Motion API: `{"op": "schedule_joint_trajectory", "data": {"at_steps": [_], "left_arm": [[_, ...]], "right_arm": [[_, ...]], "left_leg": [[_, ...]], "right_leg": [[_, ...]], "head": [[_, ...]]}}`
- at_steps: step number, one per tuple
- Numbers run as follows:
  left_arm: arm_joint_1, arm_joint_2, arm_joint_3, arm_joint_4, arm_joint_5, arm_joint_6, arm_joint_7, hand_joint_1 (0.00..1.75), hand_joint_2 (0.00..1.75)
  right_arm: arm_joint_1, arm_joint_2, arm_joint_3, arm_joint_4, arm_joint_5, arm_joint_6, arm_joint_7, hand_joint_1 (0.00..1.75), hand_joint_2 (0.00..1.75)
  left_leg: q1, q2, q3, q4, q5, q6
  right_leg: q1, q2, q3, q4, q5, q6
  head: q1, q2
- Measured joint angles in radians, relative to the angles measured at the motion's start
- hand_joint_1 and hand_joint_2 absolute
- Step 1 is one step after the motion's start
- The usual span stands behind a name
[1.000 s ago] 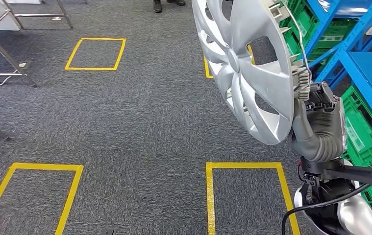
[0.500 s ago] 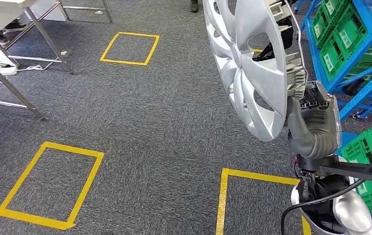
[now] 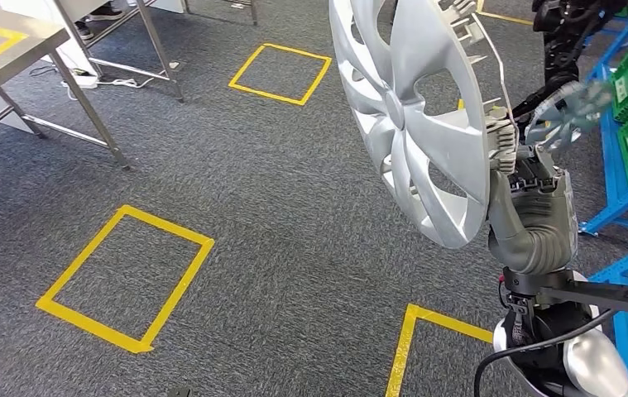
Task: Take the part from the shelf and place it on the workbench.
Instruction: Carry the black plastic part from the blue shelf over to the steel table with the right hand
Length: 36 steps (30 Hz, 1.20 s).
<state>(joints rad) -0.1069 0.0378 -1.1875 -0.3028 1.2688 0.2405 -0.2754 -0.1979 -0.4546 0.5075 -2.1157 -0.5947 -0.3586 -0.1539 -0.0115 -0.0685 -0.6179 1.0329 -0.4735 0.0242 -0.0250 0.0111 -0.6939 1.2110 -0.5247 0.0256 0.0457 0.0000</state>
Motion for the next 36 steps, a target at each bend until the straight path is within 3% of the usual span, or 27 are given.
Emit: {"op": "schedule_joint_trajectory", "data": {"at_steps": [2, 4, 6, 8, 10, 12, 13, 14, 16, 17, 19, 21, 23, 25, 26, 27, 28, 29, 30, 32, 34, 36], "left_arm": [[-0.001, 0.001, 0.000, 0.000, 0.000, -0.001, 0.000, 0.00, 1.75], [0.000, 0.002, 0.000, 0.000, 0.001, -0.002, 0.001, 0.00, 1.75], [0.002, 0.002, 0.000, 0.000, 0.001, -0.003, 0.003, 0.00, 1.75], [0.004, 0.002, -0.001, 0.000, 0.002, -0.004, 0.004, 0.00, 1.75], [0.001, 0.001, -0.001, 0.000, 0.003, -0.004, 0.004, 0.00, 1.75], [0.001, 0.000, -0.001, 0.000, 0.003, -0.004, 0.005, 0.00, 1.75], [0.002, 0.000, -0.001, 0.000, 0.003, -0.004, 0.005, 0.00, 1.75], [0.003, 0.000, -0.001, 0.000, 0.003, -0.004, 0.005, 0.00, 1.75], [0.004, 0.000, -0.001, 0.000, 0.003, -0.004, 0.005, 0.00, 1.75], [0.003, 0.000, -0.001, 0.000, 0.003, -0.004, 0.005, 0.00, 1.75], [0.000, 0.000, -0.001, 0.000, 0.003, -0.004, 0.005, 0.00, 1.75], [0.003, 0.001, -0.001, 0.000, 0.003, -0.004, 0.005, 0.00, 1.75], [0.005, 0.001, -0.001, 0.000, 0.003, -0.003, 0.004, 0.00, 1.75], [0.002, 0.002, 0.000, 0.001, 0.003, -0.003, 0.003, 0.00, 1.75], [0.001, 0.002, 0.000, 0.001, 0.003, -0.003, 0.003, 0.00, 1.75], [0.000, 0.001, 0.000, 0.001, 0.003, -0.004, 0.003, 0.00, 1.75], [0.001, 0.000, -0.001, 0.001, 0.003, -0.005, 0.003, 0.00, 1.75], [0.001, 0.000, -0.001, 0.001, 0.003, -0.005, 0.003, 0.00, 1.75], [0.001, -0.001, -0.001, 0.001, 0.003, -0.005, 0.003, 0.00, 1.75], [0.000, -0.001, -0.001, 0.001, 0.002, -0.006, 0.003, 0.00, 1.75], [0.000, -0.002, -0.001, 0.001, 0.002, -0.007, 0.003, 0.00, 1.75], [0.004, -0.001, -0.001, 0.001, 0.002, -0.008, 0.003, 0.00, 1.75]], "right_arm": [[0.001, 0.002, 0.001, 0.001, 0.000, 0.000, -0.001, 1.75, 1.75], [0.002, 0.004, 0.003, 0.001, 0.000, -0.001, -0.004, 1.75, 1.75], [0.003, 0.006, 0.003, 0.002, 0.002, -0.003, -0.005, 1.75, 1.75], [0.004, 0.008, 0.003, 0.002, 0.004, -0.005, -0.006, 1.75, 1.75], [0.005, 0.010, 0.003, 0.001, 0.005, -0.005, -0.007, 1.75, 1.75], [0.006, 0.011, 0.003, 0.000, 0.005, -0.005, -0.007, 1.75, 1.75], [0.006, 0.012, 0.003, 0.000, 0.005, -0.006, -0.007, 1.75, 1.75], [0.007, 0.012, 0.003, 0.000, 0.005, -0.006, -0.007, 1.75, 1.75], [0.007, 0.013, 0.003, 0.000, 0.005, -0.006, -0.007, 1.75, 1.75], [0.006, 0.014, 0.003, 0.000, 0.006, -0.006, -0.007, 1.75, 1.75], [0.006, 0.014, 0.003, -0.001, 0.006, -0.006, -0.007, 1.75, 1.75], [0.006, 0.014, 0.003, -0.002, 0.006, -0.006, -0.007, 1.75, 1.75], [0.006, 0.014, 0.002, -0.002, 0.006, -0.006, -0.007, 1.75, 1.75], [0.008, 0.014, 0.002, -0.003, 0.006, -0.006, -0.007, 1.75, 1.75], [0.008, 0.014, 0.002, -0.003, 0.006, -0.006, -0.007, 1.75, 1.75], [0.010, 0.014, 0.002, -0.003, 0.006, -0.007, -0.007, 1.75, 1.75], [0.012, 0.014, 0.002, -0.003, 0.006, -0.007, -0.007, 1.75, 1.75], [0.013, 0.014, 0.002, -0.002, 0.006, -0.007, -0.007, 1.75, 1.75], [0.015, 0.014, 0.002, -0.002, 0.006, -0.007, -0.007, 1.75, 1.75], [0.016, 0.014, 0.002, -0.003, 0.006, -0.006, -0.007, 1.75, 1.75], [0.019, 0.014, 0.001, -0.003, 0.006, -0.003, -0.007, 1.75, 1.75], [0.020, 0.014, 0.001, -0.004, 0.006, -0.001, -0.007, 1.75, 1.75]], "left_leg": [[0.005, -0.025, -0.007, 0.017, -0.011, -0.011], [0.009, -0.047, -0.019, 0.027, -0.013, -0.023], [0.011, -0.062, -0.023, 0.029, -0.012, -0.033], [0.008, -0.023, -0.038, 0.065, -0.036, -0.044], [0.008, 0.034, -0.087, 0.172, -0.086, -0.054], [0.013, 0.051, -0.137, 0.271, -0.115, -0.059], [0.015, 0.053, -0.143, 0.278, -0.106, -0.060], [0.015, 0.056, -0.129, 0.246, -0.079, -0.059], [0.011, 0.082, -0.066, 0.121, -0.015, -0.053], [0.006, 0.098, -0.038, 0.066, 0.002, -0.047], [-0.005, 0.117, -0.018, 0.021, 0.001, -0.034], [-0.005, 0.103, -0.015, 0.009, 0.001, -0.020], [0.000, 0.086, -0.007, -0.001, 0.004, -0.007], [0.002, 0.070, -0.003, -0.005, 0.004, 0.003], [0.002, 0.060, -0.002, -0.004, 0.003, 0.006], [0.001, 0.049, -0.001, -0.003, 0.002, 0.008], [0.000, 0.037, 0.000, -0.001, 0.000, 0.009], [-0.001, 0.024, 0.001, 0.001, -0.002, 0.009], [0.000, 0.010, 0.002, 0.004, -0.004, 0.008], [0.001, -0.015, -0.002, 0.015, -0.011, 0.001], [0.005, -0.037, -0.013, 0.022, -0.012, -0.009], [0.008, -0.058, -0.018, 0.022, -0.010, -0.020]], "right_leg": [[-0.008, 0.050, 0.037, -0.098, 0.042, 0.002], [-0.011, 0.082, 0.051, -0.126, 0.037, 0.000], [-0.009, 0.063, 0.058, -0.134, 0.037, -0.007], [-0.011, 0.035, 0.069, -0.141, 0.035, -0.017], [-0.010, 0.004, 0.080, -0.147, 0.032, -0.024], [-0.008, -0.025, 0.086, -0.147, 0.027, -0.026], [-0.008, -0.038, 0.089, -0.147, 0.025, -0.026], [-0.008, -0.050, 0.093, -0.147, 0.022, -0.025], [-0.007, -0.070, 0.104, -0.149, 0.015, -0.019], [-0.005, -0.079, 0.108, -0.151, 0.012, -0.015], [-0.002, -0.095, 0.114, -0.156, 0.009, -0.005], [-0.003, -0.107, 0.121, -0.161, 0.005, 0.008], [-0.005, -0.078, 0.115, -0.136, -0.016, 0.014], [-0.004, -0.032, 0.066, -0.037, -0.067, 0.013], [-0.002, -0.021, 0.030, 0.029, -0.091, 0.011], [0.000, -0.017, -0.002, 0.081, -0.102, 0.011], [0.002, -0.015, -0.020, 0.102, -0.094, 0.010], [0.003, -0.013, -0.021, 0.086, -0.067, 0.008], [0.003, -0.005, -0.006, 0.036, -0.026, 0.006], [0.000, 0.038, 0.038, -0.082, 0.035, 0.000], [-0.001, 0.070, 0.060, -0.137, 0.044, -0.005], [0.000, 0.055, 0.066, -0.147, 0.041, -0.011]], "head": [[0.000, 0.000], [-0.002, 0.000], [-0.003, 0.000], [-0.009, 0.000], [-0.015, 0.000], [-0.017, 0.000], [-0.017, 0.000], [-0.018, 0.000], [-0.020, 0.000], [-0.020, 0.000], [-0.021, 0.000], [-0.021, 0.000], [-0.021, 0.000], [-0.018, 0.000], [-0.016, 0.000], [-0.015, 0.000], [-0.015, 0.000], [-0.015, 0.000], [-0.015, 0.000], [-0.016, 0.000], [-0.018, 0.000], [-0.019, 0.000]]}}
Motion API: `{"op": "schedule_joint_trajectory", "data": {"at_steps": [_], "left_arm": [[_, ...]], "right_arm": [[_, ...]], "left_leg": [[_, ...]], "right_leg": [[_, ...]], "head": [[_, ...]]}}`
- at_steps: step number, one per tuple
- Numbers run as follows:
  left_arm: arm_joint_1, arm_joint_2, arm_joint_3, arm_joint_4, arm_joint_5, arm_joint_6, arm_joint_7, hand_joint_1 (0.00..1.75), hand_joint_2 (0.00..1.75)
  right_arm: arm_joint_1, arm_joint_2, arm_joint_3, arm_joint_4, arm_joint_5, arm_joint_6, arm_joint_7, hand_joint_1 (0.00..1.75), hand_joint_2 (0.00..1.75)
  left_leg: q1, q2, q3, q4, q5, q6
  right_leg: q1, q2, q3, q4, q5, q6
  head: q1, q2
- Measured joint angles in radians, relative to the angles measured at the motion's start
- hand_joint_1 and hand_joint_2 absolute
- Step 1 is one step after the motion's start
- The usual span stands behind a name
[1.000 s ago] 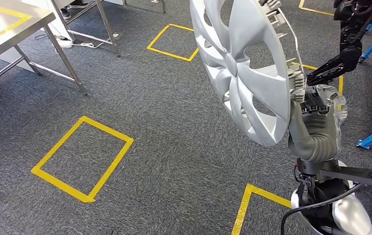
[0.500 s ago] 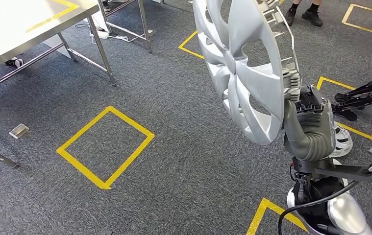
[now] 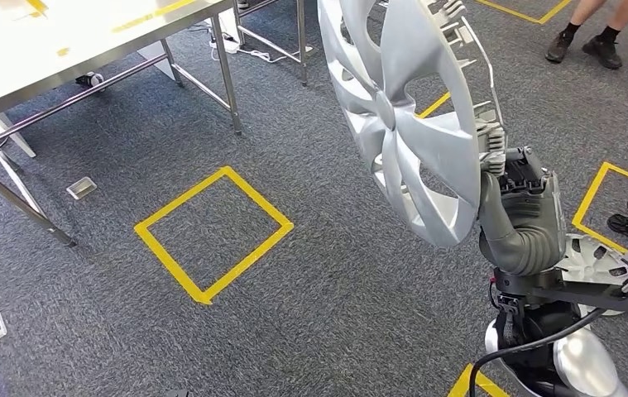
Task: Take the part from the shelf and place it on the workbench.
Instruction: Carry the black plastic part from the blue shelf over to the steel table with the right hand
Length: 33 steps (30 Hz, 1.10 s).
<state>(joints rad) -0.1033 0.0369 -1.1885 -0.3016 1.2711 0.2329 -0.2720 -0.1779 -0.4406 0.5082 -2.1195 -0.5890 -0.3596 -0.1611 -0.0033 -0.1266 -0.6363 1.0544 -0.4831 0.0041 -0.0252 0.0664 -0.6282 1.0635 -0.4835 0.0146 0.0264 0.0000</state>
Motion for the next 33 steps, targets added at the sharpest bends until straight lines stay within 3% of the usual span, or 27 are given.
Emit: {"op": "schedule_joint_trajectory", "data": {"at_steps": [1, 3, 5, 7, 8, 10, 11, 13, 16, 18, 19, 21, 22, 23, 25, 27, 29, 31, 33], "left_arm": [[0.002, 0.000, 0.000, 0.000, 0.000, 0.000, 0.000, 0.00, 1.75], [0.001, 0.000, 0.000, 0.000, -0.001, 0.000, 0.000, 0.00, 1.75], [-0.001, -0.001, -0.001, 0.000, -0.001, -0.001, 0.000, 0.00, 1.75], [-0.001, -0.001, -0.001, 0.000, -0.002, -0.002, 0.001, 0.00, 1.75], [0.000, 0.000, -0.001, 0.000, -0.002, -0.002, 0.001, 0.00, 1.75], [0.001, 0.001, -0.001, 0.000, -0.002, -0.003, 0.002, 0.00, 1.75], [0.000, 0.001, -0.001, 0.000, -0.002, -0.004, 0.002, 0.00, 1.75], [-0.003, 0.001, -0.001, 0.000, -0.002, -0.006, 0.002, 0.00, 1.75], [0.000, 0.001, -0.001, 0.000, -0.002, -0.006, 0.003, 0.00, 1.75], [0.000, 0.002, 0.000, 0.000, -0.002, -0.004, 0.004, 0.00, 1.75], [-0.002, 0.003, 0.000, 0.001, -0.002, -0.004, 0.004, 0.00, 1.75], [-0.005, 0.002, 0.000, 0.001, -0.002, -0.006, 0.005, 0.00, 1.75], [-0.004, 0.001, 0.000, 0.001, -0.002, -0.007, 0.005, 0.00, 1.75], [-0.004, 0.001, 0.000, 0.001, -0.002, -0.008, 0.005, 0.00, 1.75], [-0.004, 0.001, -0.001, 0.001, -0.003, -0.008, 0.005, 0.00, 1.75], [-0.004, 0.001, -0.001, 0.000, -0.003, -0.008, 0.005, 0.00, 1.75], [-0.002, 0.000, -0.001, 0.000, -0.003, -0.009, 0.005, 0.00, 1.75], [0.002, 0.002, -0.001, 0.000, -0.003, -0.009, 0.005, 0.00, 1.75], [0.002, 0.002, -0.002, 0.000, -0.003, -0.009, 0.004, 0.00, 1.75]], "right_arm": [[0.000, 0.000, 0.000, 0.000, 0.000, 0.000, 0.000, 1.75, 1.75], [0.000, 0.001, 0.000, 0.000, 0.000, 0.001, 0.000, 1.75, 1.75], [0.000, 0.001, 0.000, 0.000, 0.000, 0.002, 0.000, 1.75, 1.75], [0.000, 0.002, 0.000, 0.000, 0.000, 0.002, 0.000, 1.75, 1.75], [0.000, 0.002, 0.000, 0.001, 0.000, 0.003, 0.000, 1.75, 1.75], [0.000, 0.003, 0.000, 0.001, 0.000, 0.004, 0.000, 1.75, 1.75], [-0.001, 0.004, 0.000, 0.002, 0.000, 0.005, 0.000, 1.75, 1.75], [-0.002, 0.005, 0.000, 0.002, 0.000, 0.007, 0.000, 1.75, 1.75], [-0.003, 0.006, 0.001, 0.002, 0.000, 0.010, 0.001, 1.75, 1.75], [-0.005, 0.007, 0.001, 0.002, 0.000, 0.012, 0.001, 1.75, 1.75], [-0.005, 0.007, 0.001, 0.002, 0.000, 0.013, 0.002, 1.75, 1.75], [-0.006, 0.008, 0.001, 0.003, -0.004, 0.020, 0.001, 1.75, 1.75], [-0.006, 0.008, 0.002, 0.005, -0.009, 0.025, 0.001, 1.75, 1.75], [-0.007, 0.008, 0.002, 0.006, -0.016, 0.030, 0.000, 1.75, 1.75], [-0.011, 0.009, 0.002, 0.009, -0.026, 0.037, -0.001, 1.75, 1.75], [-0.018, 0.010, 0.002, 0.010, -0.030, 0.043, -0.003, 1.75, 1.75], [-0.026, 0.011, 0.002, 0.012, -0.037, 0.049, -0.006, 1.75, 1.75], [-0.038, 0.014, 0.003, 0.014, -0.048, 0.055, -0.009, 1.75, 1.75], [-0.049, 0.018, 0.004, 0.018, -0.061, 0.062, -0.011, 1.75, 1.75]], "left_leg": [[-0.001, 0.004, -0.001, 0.002, -0.003, -0.005], [-0.004, 0.049, -0.022, 0.050, -0.034, -0.017], [0.000, 0.099, -0.077, 0.167, -0.085, -0.031], [0.008, 0.111, -0.121, 0.250, -0.102, -0.041], [0.012, 0.113, -0.119, 0.241, -0.084, -0.044], [0.014, 0.134, -0.067, 0.128, -0.016, -0.045], [0.010, 0.155, -0.036, 0.066, 0.009, -0.042], [-0.001, 0.187, -0.005, -0.003, 0.019, -0.024], [-0.004, 0.168, 0.001, -0.015, 0.013, 0.004], [0.001, 0.147, 0.010, -0.023, 0.015, 0.018], [0.002, 0.137, 0.013, -0.026, 0.015, 0.023], [-0.001, 0.114, 0.015, -0.025, 0.012, 0.031], [-0.003, 0.101, 0.017, -0.024, 0.011, 0.033], [-0.005, 0.088, 0.019, -0.023, 0.008, 0.035], [-0.007, 0.060, 0.025, -0.020, 0.003, 0.035], [-0.009, 0.034, 0.024, -0.014, -0.001, 0.030], [-0.005, 0.014, 0.016, -0.011, -0.001, 0.020], [-0.002, 0.002, 0.013, -0.011, -0.002, 0.010], [-0.006, 0.036, 0.002, 0.018, -0.024, -0.004]], "right_leg": [[-0.002, -0.012, 0.005, -0.006, 0.000, -0.004], [-0.006, -0.040, 0.019, -0.018, 0.001, -0.013], [-0.006, -0.070, 0.031, -0.022, -0.004, -0.017], [-0.006, -0.096, 0.039, -0.022, -0.010, -0.016], [-0.007, -0.108, 0.043, -0.022, -0.014, -0.014], [-0.008, -0.130, 0.055, -0.023, -0.021, -0.008], [-0.007, -0.139, 0.060, -0.023, -0.025, -0.003], [-0.002, -0.156, 0.066, -0.025, -0.031, 0.009], [-0.001, -0.182, 0.082, -0.037, -0.038, 0.028], [-0.004, -0.162, 0.076, -0.004, -0.066, 0.034], [-0.004, -0.137, 0.054, 0.045, -0.092, 0.034], [-0.001, -0.089, -0.021, 0.181, -0.141, 0.029], [0.001, -0.078, -0.052, 0.226, -0.145, 0.026], [0.004, -0.073, -0.068, 0.236, -0.129, 0.023], [0.009, -0.057, -0.048, 0.147, -0.049, 0.013], [0.008, -0.018, -0.008, 0.034, 0.007, 0.005], [0.010, 0.001, 0.011, -0.010, 0.007, 0.002], [0.010, -0.017, 0.019, -0.022, 0.004, -0.003], [0.005, -0.040, 0.032, -0.034, 0.004, -0.012]], "head": [[-0.001, 0.000], [-0.010, 0.000], [-0.018, 0.000], [-0.020, 0.000], [-0.020, 0.000], [-0.020, 0.000], [-0.021, 0.000], [-0.022, 0.000], [-0.019, 0.000], [-0.018, 0.000], [-0.016, 0.000], [-0.012, 0.000], [-0.012, 0.000], [-0.011, 0.000], [-0.011, 0.000], [-0.012, 0.000], [-0.013, 0.000], [-0.009, 0.000], [-0.015, 0.000]]}}
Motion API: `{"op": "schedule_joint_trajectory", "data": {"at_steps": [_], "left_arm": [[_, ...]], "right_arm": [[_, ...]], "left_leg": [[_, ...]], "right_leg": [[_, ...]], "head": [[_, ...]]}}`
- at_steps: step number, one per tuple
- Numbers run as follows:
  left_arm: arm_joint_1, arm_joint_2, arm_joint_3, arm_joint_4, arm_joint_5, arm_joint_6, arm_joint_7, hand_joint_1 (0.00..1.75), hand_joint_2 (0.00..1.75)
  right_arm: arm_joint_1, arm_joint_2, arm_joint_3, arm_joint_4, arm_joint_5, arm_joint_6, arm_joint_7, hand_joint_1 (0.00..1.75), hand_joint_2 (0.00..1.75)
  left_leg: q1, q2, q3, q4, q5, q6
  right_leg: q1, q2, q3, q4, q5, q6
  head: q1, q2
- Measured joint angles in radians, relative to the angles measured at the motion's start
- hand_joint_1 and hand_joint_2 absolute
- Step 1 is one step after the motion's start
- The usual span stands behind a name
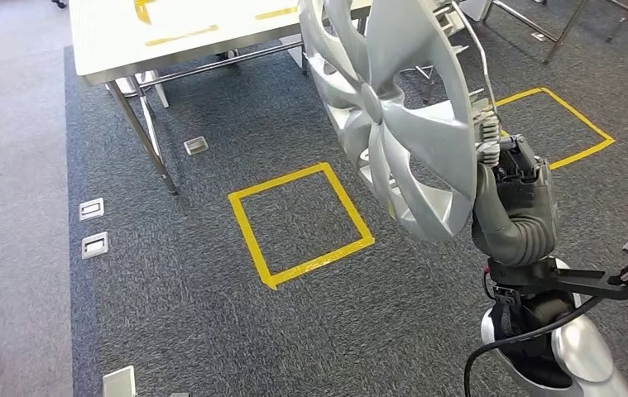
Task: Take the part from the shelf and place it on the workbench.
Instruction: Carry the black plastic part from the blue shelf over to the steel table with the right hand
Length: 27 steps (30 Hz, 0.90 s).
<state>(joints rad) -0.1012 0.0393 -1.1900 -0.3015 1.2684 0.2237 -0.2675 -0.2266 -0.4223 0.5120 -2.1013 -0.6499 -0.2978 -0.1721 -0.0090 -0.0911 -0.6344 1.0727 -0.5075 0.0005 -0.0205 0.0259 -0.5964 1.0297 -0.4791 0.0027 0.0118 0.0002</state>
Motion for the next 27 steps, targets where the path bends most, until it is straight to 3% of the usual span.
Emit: {"op": "schedule_joint_trajectory", "data": {"at_steps": [2, 4, 5, 6, 9, 11, 15, 23, 27], "left_arm": [[-0.004, -0.001, 0.000, -0.001, 0.000, 0.000, -0.001, 0.00, 1.75], [-0.006, -0.001, 0.000, -0.001, 0.000, 0.000, 0.000, 0.00, 1.75], [-0.005, -0.001, 0.000, -0.001, 0.000, -0.001, 0.000, 0.00, 1.75], [-0.004, -0.001, 0.000, 0.000, 0.000, -0.001, 0.001, 0.00, 1.75], [-0.003, -0.001, -0.001, 0.000, 0.000, -0.001, 0.001, 0.00, 1.75], [-0.003, -0.002, -0.001, 0.000, 0.000, -0.002, 0.001, 0.00, 1.75], [0.000, -0.001, -0.001, 0.000, 0.001, -0.002, 0.004, 0.00, 1.75], [-0.001, -0.001, -0.001, 0.000, 0.004, -0.005, 0.004, 0.00, 1.75], [-0.001, -0.001, -0.001, 0.000, 0.004, -0.006, 0.004, 0.00, 1.75]], "right_arm": [[-0.009, 0.004, 0.002, 0.005, -0.012, 0.006, -0.003, 1.75, 1.75], [-0.019, 0.008, 0.005, 0.009, -0.023, 0.010, -0.006, 1.75, 1.75], [-0.023, 0.010, 0.006, 0.012, -0.029, 0.011, -0.008, 1.75, 1.75], [-0.027, 0.012, 0.006, 0.015, -0.036, 0.012, -0.008, 1.75, 1.75], [-0.048, 0.017, 0.007, 0.024, -0.067, 0.017, -0.010, 1.75, 1.75], [-0.066, 0.020, 0.008, 0.028, -0.086, 0.018, -0.010, 1.75, 1.75], [-0.099, 0.022, 0.014, 0.038, -0.108, 0.014, -0.010, 1.75, 1.75], [-0.139, 0.026, 0.016, 0.047, -0.125, -0.002, -0.016, 1.75, 1.75], [-0.155, 0.027, 0.017, 0.050, -0.139, -0.012, -0.022, 1.75, 1.75]], "left_leg": [[0.002, 0.054, -0.046, 0.100, -0.049, -0.014], [0.012, 0.073, -0.103, 0.209, -0.082, -0.024], [0.016, 0.076, -0.114, 0.225, -0.075, -0.028], [0.020, 0.078, -0.105, 0.201, -0.049, -0.031], [0.020, 0.090, -0.020, 0.021, 0.042, -0.029], [0.017, 0.095, 0.003, -0.032, 0.044, -0.019], [0.017, 0.094, 0.004, -0.041, 0.039, -0.010], [0.016, 0.094, 0.004, -0.041, 0.036, -0.001], [0.016, 0.094, 0.005, -0.040, 0.036, -0.001]], "right_leg": [[-0.002, -0.026, 0.013, -0.007, -0.003, -0.007], [-0.002, -0.051, 0.021, -0.007, -0.009, -0.007], [-0.003, -0.062, 0.024, -0.007, -0.013, -0.005], [-0.004, -0.071, 0.029, -0.007, -0.016, -0.002], [-0.006, -0.088, 0.041, -0.007, -0.027, 0.012], [-0.003, -0.092, 0.039, -0.005, -0.030, 0.020], [0.000, -0.090, 0.038, -0.008, -0.029, 0.013], [0.000, -0.090, 0.045, -0.025, -0.022, 0.034], [0.000, -0.090, 0.045, -0.025, -0.023, 0.036]], "head": [[-0.009, 0.000], [-0.010, 0.000], [-0.011, 0.000], [-0.011, 0.000], [-0.011, 0.000], [-0.012, 0.000], [-0.010, 0.000], [-0.006, 0.000], [-0.007, 0.000]]}}
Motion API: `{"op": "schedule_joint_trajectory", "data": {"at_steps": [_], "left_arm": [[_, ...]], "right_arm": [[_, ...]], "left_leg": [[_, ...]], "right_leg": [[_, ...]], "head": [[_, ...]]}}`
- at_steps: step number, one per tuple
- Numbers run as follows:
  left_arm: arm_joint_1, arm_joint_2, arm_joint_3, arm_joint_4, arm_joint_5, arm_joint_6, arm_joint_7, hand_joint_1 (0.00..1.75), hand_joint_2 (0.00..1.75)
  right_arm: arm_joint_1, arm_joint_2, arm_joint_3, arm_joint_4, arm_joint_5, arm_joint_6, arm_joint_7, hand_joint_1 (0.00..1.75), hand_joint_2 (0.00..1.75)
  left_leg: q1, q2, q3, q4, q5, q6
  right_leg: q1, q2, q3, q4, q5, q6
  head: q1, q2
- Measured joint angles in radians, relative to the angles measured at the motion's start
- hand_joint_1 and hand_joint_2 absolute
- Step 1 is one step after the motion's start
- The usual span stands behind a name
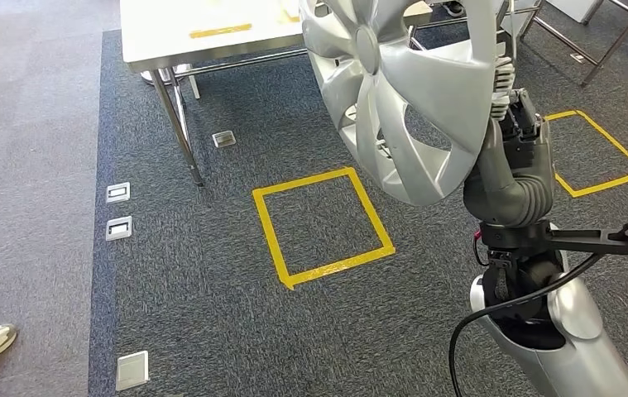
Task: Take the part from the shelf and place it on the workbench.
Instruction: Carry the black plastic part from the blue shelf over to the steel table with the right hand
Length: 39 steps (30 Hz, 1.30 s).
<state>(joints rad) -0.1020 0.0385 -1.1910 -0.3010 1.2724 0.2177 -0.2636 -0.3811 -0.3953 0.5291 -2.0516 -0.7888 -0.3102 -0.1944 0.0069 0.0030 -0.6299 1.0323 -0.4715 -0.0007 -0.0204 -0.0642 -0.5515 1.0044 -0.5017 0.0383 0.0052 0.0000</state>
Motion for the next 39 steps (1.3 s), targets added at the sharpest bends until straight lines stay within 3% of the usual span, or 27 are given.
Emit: {"op": "schedule_joint_trajectory", "data": {"at_steps": [12, 24, 39], "left_arm": [[0.000, -0.001, 0.000, 0.000, 0.003, 0.000, 0.000, 0.00, 1.75], [-0.001, 0.000, -0.007, 0.000, 0.002, -0.010, -0.006, 0.00, 1.75], [-0.001, 0.000, -0.019, 0.000, 0.004, -0.017, 0.000, 0.00, 1.75]], "right_arm": [[-0.030, 0.007, 0.000, 0.015, -0.033, -0.039, -0.008, 1.75, 1.75], [-0.149, 0.010, -0.002, 0.057, -0.026, -0.205, 0.004, 1.75, 1.75], [-0.182, 0.005, 0.002, 0.175, 0.009, -0.244, 0.025, 1.75, 1.75]], "left_leg": [[0.003, 0.000, 0.001, -0.001, 0.002, -0.003], [0.003, 0.000, 0.001, -0.001, 0.002, -0.003], [0.003, 0.000, 0.002, -0.001, 0.002, -0.003]], "right_leg": [[0.003, 0.000, -0.001, 0.004, -0.001, -0.001], [0.003, 0.000, -0.001, 0.005, -0.001, -0.001], [0.003, 0.000, -0.002, 0.005, -0.001, -0.001]], "head": [[-0.001, 0.000], [0.000, 0.000], [0.000, 0.000]]}}
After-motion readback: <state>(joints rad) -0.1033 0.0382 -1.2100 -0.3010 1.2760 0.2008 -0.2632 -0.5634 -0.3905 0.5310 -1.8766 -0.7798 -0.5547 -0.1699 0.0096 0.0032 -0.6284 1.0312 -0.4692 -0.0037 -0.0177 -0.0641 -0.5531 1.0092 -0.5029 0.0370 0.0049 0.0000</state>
